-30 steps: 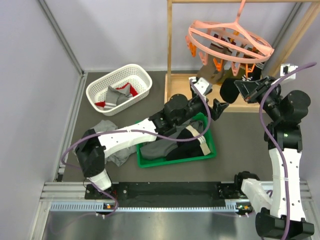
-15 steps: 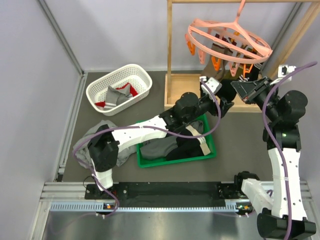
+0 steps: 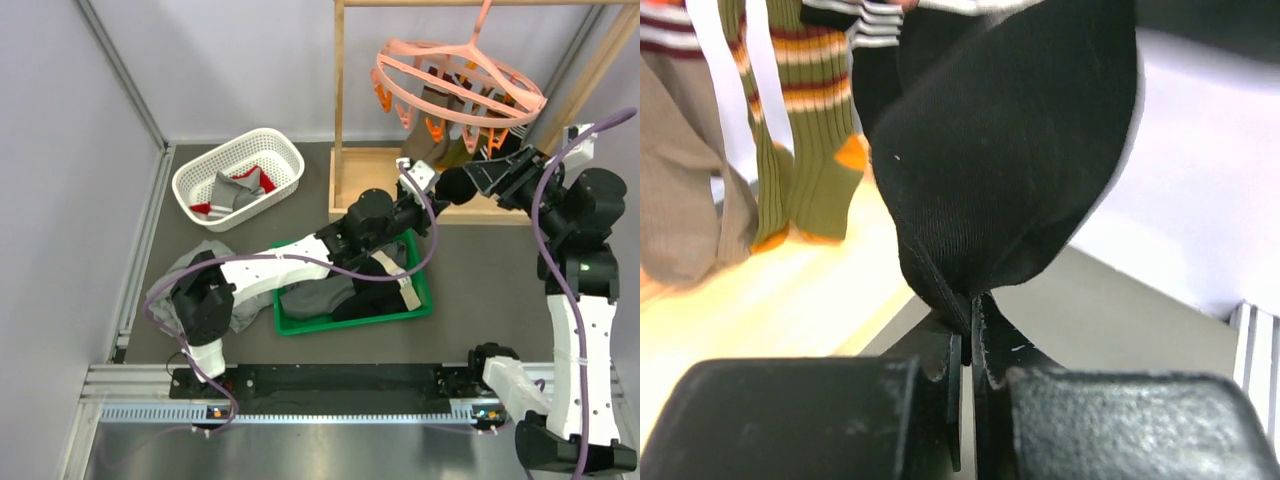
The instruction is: Remove the socks clipped to the hanger
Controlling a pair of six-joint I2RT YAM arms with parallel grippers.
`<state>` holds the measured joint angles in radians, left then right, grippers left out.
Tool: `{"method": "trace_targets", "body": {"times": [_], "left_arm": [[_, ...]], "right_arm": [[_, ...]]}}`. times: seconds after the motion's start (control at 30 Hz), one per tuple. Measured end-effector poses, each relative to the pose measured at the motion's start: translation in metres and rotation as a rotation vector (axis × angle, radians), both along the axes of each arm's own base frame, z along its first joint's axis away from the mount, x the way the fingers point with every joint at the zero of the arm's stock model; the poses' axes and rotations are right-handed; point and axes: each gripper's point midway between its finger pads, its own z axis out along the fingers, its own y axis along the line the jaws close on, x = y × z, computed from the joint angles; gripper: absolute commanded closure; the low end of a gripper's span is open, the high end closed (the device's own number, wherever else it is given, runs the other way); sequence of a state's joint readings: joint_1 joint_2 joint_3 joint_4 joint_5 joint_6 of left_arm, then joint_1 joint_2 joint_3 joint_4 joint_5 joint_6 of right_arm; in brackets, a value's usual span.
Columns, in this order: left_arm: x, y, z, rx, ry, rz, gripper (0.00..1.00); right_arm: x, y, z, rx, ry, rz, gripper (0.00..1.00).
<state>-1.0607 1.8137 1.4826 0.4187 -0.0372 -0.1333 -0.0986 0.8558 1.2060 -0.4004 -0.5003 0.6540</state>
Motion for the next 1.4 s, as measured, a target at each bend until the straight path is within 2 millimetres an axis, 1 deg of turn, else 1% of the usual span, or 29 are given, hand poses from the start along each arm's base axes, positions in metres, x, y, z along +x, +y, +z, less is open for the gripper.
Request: {"method": "trace_targets", "body": {"times": [0.13, 0.23, 0.33, 0.4, 0.5, 0.57, 0.7, 0.8, 0.9, 1.0, 1.17, 1.3, 1.4], "left_arm": [[-0.006, 0.007, -0.006, 0.011, 0.010, -0.008, 1.00], [-0.010, 0.008, -0.006, 0.007, 0.018, -0.022, 1.00], [-0.014, 0.010, -0.005, 0.001, 0.026, -0.040, 1.00], [-0.017, 0.012, -0.005, 0.000, 0.028, -0.049, 1.00], [-0.019, 0.013, -0.003, -0.003, 0.029, -0.054, 1.00], [-0.021, 0.014, -0.002, -0.006, 0.031, -0.061, 1.00], [-0.025, 0.013, -0.001, -0.013, 0.040, -0.078, 1.00], [-0.026, 0.013, 0.000, -0.018, 0.043, -0.084, 1.00], [-0.028, 0.014, 0.001, -0.021, 0.047, -0.090, 1.00], [-0.028, 0.015, 0.004, -0.026, 0.047, -0.091, 1.00], [-0.030, 0.016, 0.008, -0.035, 0.046, -0.095, 1.00], [-0.031, 0.016, 0.009, -0.038, 0.049, -0.098, 1.00], [-0.031, 0.016, 0.007, -0.037, 0.054, -0.099, 1.00]], "right_arm": [[-0.009, -0.011, 0.030, -0.062, -0.013, -0.065, 0.39], [-0.010, -0.022, 0.053, -0.104, -0.015, -0.129, 0.39], [-0.009, -0.032, 0.066, -0.144, -0.005, -0.178, 0.39], [-0.004, -0.039, 0.066, -0.165, 0.015, -0.206, 0.39], [0.004, -0.049, 0.055, -0.200, 0.055, -0.253, 0.40], [0.013, -0.052, 0.047, -0.218, 0.063, -0.255, 0.40], [0.028, -0.048, 0.026, -0.241, 0.060, -0.216, 0.41], [0.035, -0.043, 0.018, -0.242, 0.059, -0.177, 0.41], [0.042, -0.038, 0.017, -0.236, 0.026, -0.146, 0.42], [0.047, -0.036, 0.018, -0.235, -0.001, -0.133, 0.46], [0.056, -0.034, 0.027, -0.234, -0.049, -0.119, 0.50], [0.061, -0.034, 0.028, -0.233, -0.060, -0.118, 0.54], [0.062, -0.034, 0.027, -0.232, -0.056, -0.117, 0.55]]}}
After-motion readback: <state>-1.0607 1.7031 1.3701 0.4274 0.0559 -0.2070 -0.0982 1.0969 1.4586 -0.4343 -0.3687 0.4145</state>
